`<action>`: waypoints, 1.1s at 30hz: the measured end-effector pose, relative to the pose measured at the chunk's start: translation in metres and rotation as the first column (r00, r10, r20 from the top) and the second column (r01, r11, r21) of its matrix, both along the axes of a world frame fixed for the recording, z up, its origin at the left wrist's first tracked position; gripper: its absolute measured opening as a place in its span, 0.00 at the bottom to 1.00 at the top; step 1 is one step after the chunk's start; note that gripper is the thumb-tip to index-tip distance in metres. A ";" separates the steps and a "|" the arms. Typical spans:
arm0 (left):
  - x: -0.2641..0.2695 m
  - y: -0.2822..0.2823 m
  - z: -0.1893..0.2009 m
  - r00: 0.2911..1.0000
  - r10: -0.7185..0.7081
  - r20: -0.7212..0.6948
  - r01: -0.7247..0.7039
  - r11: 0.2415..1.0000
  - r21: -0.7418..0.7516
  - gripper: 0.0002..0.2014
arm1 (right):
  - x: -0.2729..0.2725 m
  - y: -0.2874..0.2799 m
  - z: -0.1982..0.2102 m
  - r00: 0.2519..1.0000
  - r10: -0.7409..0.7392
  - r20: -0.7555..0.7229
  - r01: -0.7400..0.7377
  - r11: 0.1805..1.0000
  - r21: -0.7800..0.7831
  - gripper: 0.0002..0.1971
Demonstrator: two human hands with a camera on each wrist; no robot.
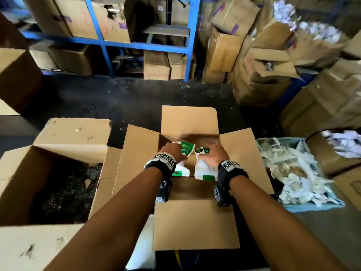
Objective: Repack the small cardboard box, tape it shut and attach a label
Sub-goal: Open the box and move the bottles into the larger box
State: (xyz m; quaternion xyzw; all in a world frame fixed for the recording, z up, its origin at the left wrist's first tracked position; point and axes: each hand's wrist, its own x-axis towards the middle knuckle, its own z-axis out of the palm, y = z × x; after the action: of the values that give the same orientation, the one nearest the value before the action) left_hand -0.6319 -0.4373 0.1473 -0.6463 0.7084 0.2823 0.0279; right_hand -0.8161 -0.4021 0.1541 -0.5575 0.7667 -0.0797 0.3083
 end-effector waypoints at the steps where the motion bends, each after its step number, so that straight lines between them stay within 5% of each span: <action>1: -0.001 -0.003 -0.005 1.000 0.019 0.016 -0.020 1.000 0.012 0.32 | 0.000 -0.010 -0.008 1.000 0.031 -0.004 -0.031 0.999 0.012 0.31; 6: -0.011 -0.015 -0.035 0.994 0.085 0.064 -0.091 0.992 0.091 0.31 | 0.003 -0.038 -0.047 0.974 0.156 -0.167 -0.134 0.982 0.133 0.28; 14: -0.021 -0.023 -0.086 0.983 0.141 0.117 -0.164 0.963 0.213 0.39 | 0.000 -0.056 -0.093 0.953 0.259 -0.157 -0.208 0.936 0.284 0.21; 29: -0.014 -0.019 -0.180 0.936 0.315 0.158 -0.352 0.848 0.397 0.56 | -0.001 -0.044 -0.136 0.970 0.217 -0.108 -0.159 0.907 0.391 0.38; 33: -0.013 -0.015 -0.161 0.936 0.336 0.109 -0.350 0.847 0.399 0.54 | 0.000 -0.041 -0.140 0.973 0.209 -0.096 -0.154 0.900 0.407 0.43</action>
State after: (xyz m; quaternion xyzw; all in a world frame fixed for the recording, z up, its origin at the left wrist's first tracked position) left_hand -0.6450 -0.4521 -0.0133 -0.7465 0.5054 0.4144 0.1250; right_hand -0.8163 -0.4435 0.0138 -0.5565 0.7308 0.1451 0.3676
